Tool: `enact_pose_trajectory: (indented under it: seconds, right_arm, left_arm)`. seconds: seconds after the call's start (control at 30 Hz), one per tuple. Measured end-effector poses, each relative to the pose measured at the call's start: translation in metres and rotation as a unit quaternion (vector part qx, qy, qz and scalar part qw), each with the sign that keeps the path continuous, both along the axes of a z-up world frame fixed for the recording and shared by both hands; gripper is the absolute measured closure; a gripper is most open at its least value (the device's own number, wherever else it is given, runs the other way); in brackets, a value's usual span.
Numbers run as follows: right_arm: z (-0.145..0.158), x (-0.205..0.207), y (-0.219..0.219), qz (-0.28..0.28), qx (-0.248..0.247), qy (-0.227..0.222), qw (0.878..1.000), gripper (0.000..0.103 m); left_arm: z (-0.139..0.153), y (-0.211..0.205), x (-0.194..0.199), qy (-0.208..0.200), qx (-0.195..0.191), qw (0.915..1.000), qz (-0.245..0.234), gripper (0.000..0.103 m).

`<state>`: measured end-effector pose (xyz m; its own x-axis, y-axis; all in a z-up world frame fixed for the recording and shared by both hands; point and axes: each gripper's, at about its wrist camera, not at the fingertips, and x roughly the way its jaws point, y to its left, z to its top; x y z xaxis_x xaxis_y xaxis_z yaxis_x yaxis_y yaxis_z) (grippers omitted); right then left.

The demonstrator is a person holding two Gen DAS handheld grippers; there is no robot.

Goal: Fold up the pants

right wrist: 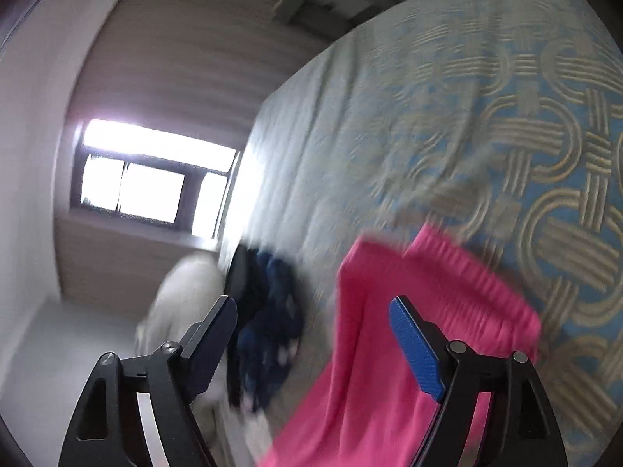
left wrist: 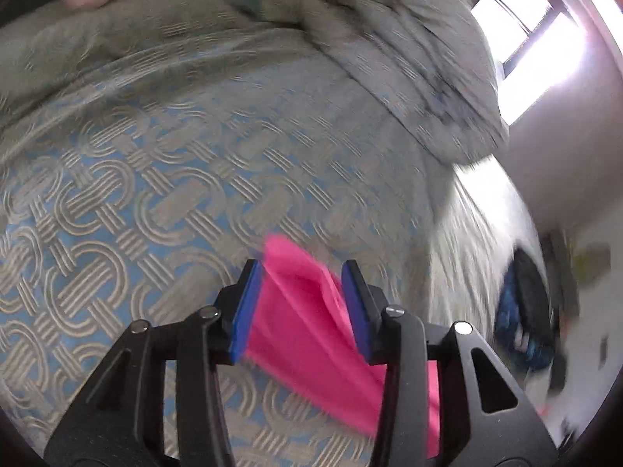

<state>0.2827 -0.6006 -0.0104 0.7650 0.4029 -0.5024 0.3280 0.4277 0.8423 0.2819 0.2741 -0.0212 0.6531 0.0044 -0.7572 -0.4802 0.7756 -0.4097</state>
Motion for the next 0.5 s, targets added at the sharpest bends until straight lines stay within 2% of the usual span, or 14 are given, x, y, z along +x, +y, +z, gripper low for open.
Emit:
enact_pose_trajectory:
  seconds: [0.03,0.1,0.13,0.23,0.3,0.4,0.5]
  right_arm:
    - [0.006,-0.001,0.016,0.034,-0.019,-0.002,0.999,0.036]
    - [0.013,-0.002,0.063,0.116,-0.064,0.005,0.991,0.077]
    - [0.015,-0.003,0.092,0.159,-0.08,0.007,0.984,0.081]
    - [0.016,-0.007,0.173,0.254,-0.105,0.0,0.961,0.083]
    - [0.016,-0.01,0.235,0.314,-0.125,-0.004,0.941,0.083]
    - [0.017,-0.01,0.31,0.382,-0.145,-0.014,0.912,0.083]
    - [0.014,-0.002,0.369,0.418,-0.161,-0.017,0.894,0.083]
  left_arm:
    - [0.001,-0.015,-0.003,0.002,0.017,0.9995,-0.027,0.07]
    - [-0.006,-0.034,-0.008,0.011,0.036,0.998,-0.05,0.075]
    - [-0.01,-0.037,-0.009,0.012,0.033,0.9979,-0.054,0.078]
    - [-0.035,-0.033,-0.01,0.025,-0.007,0.9982,-0.054,0.079]
    - [-0.047,-0.027,-0.009,0.029,-0.029,0.998,-0.049,0.079]
    - [-0.06,-0.018,-0.002,0.037,-0.049,0.9972,-0.043,0.079]
    - [-0.07,-0.014,0.008,0.034,-0.077,0.9954,-0.045,0.079]
